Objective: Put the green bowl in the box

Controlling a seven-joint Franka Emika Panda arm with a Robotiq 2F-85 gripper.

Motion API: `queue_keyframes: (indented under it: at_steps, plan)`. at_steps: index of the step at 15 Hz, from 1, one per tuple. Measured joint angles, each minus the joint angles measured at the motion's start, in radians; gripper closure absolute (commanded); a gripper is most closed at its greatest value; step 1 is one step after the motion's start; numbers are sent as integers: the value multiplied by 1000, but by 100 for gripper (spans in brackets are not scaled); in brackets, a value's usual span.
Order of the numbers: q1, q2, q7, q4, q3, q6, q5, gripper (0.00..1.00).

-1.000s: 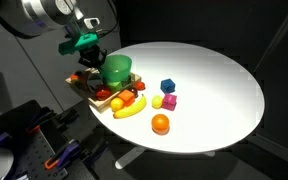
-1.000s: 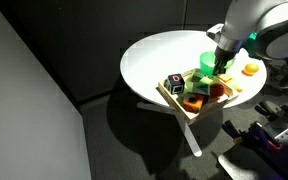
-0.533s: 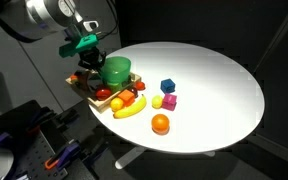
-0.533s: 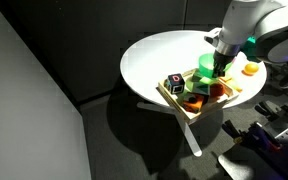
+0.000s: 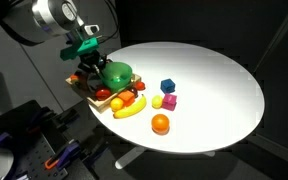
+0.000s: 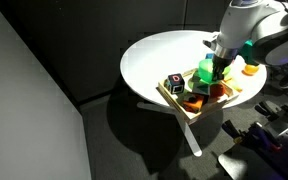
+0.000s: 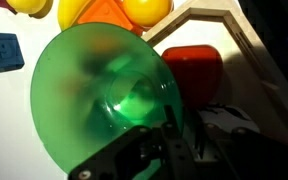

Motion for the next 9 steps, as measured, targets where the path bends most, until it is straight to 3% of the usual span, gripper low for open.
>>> queue_keyframes:
  at_steps: [6, 9]
  plan:
    - [0, 9, 13, 5, 0, 0, 0, 1]
    - [0, 9, 14, 5, 0, 4, 1, 0]
